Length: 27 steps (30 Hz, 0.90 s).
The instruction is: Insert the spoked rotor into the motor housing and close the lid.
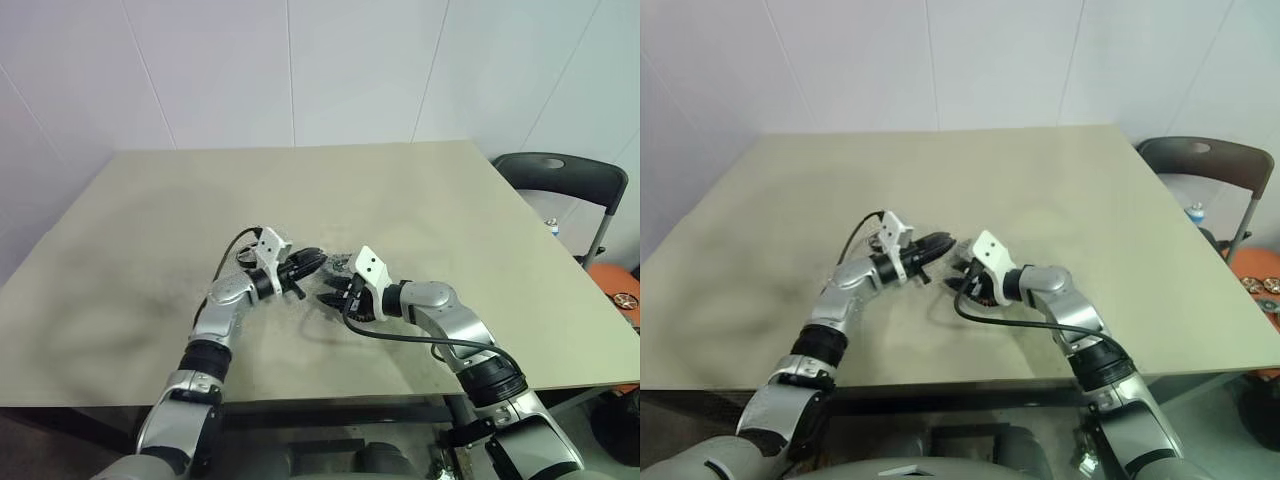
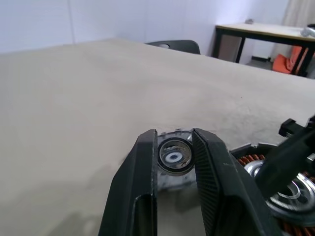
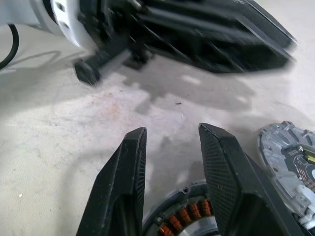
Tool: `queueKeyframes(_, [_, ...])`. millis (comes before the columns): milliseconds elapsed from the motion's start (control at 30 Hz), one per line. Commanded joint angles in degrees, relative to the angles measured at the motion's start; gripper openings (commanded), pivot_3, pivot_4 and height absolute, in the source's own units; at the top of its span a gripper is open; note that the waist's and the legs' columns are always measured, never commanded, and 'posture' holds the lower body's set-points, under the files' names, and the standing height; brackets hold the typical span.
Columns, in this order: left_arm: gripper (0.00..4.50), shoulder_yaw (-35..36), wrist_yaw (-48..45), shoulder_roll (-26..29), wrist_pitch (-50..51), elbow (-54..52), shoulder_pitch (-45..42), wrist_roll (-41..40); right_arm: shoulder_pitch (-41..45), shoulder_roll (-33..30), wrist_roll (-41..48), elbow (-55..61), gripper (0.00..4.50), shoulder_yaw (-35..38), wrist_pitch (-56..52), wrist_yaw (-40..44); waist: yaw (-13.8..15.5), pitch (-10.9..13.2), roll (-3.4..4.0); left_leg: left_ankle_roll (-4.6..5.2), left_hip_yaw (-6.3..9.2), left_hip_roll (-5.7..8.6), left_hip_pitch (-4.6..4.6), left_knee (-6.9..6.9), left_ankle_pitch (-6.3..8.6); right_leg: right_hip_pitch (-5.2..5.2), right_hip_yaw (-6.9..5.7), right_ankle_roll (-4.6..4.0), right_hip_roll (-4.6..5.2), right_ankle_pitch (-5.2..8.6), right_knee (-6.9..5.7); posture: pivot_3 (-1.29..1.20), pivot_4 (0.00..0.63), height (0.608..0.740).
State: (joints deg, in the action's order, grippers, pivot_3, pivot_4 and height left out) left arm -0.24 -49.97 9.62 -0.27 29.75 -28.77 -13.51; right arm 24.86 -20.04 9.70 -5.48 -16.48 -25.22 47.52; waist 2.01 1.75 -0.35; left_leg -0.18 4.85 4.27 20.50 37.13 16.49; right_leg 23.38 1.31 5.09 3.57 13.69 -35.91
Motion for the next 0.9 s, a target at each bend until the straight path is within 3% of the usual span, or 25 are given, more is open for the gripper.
queueKeyframes(33, [0.70, 1.3, -0.6, 1.4, 2.3, -6.4, 1.1, -2.9, 1.3, 0.7, 0.0, 0.3, 1.77, 0.7, 1.3, 0.0, 0.1, 0.0, 0.00, 0.00, 0.00, 0.00, 0.00, 0.01, 0.00, 0.00, -0.01, 0.00, 0.00, 0.00, 0.00, 0.00, 0.000, 0.740])
queueKeyframes(367, [0.70, -1.5, -3.8, 2.3, 4.3, -9.7, 1.1, -3.6, 1.2, -3.3, 3.0, 1.1, 1.77, 3.4, 0.3, 5.1, 0.2, 0.0, -0.02, 0.01, -0.02, 0.05, -0.01, 0.03, 0.00, -0.07, -0.05, 0.00, -0.01, 0.00, 0.07, 0.00, 0.000, 0.740])
queueKeyframes(533, [0.70, -5.4, -7.5, 0.1, 3.9, -7.2, -1.1, -2.7, -4.1, -13.5, 12.6, 9.3, 1.77, 10.3, -4.9, 15.3, 0.5, 0.0, 0.02, 0.07, 0.08, 0.06, 0.05, 0.03, 0.03, -0.21, -0.16, 0.00, -0.01, 0.00, 0.33, 0.00, 0.000, 0.740])
queueKeyframes(900, [0.70, -10.5, -10.5, -3.1, -0.6, 3.9, -5.7, 2.2, -6.0, -17.5, 14.3, 9.3, 1.77, 17.3, -5.0, 13.0, 0.4, 0.1, -0.03, 0.20, -0.06, 0.01, 0.03, 0.06, 0.11, -0.27, -0.08, 0.01, -0.01, 0.00, 0.52, 0.00, 0.000, 0.740])
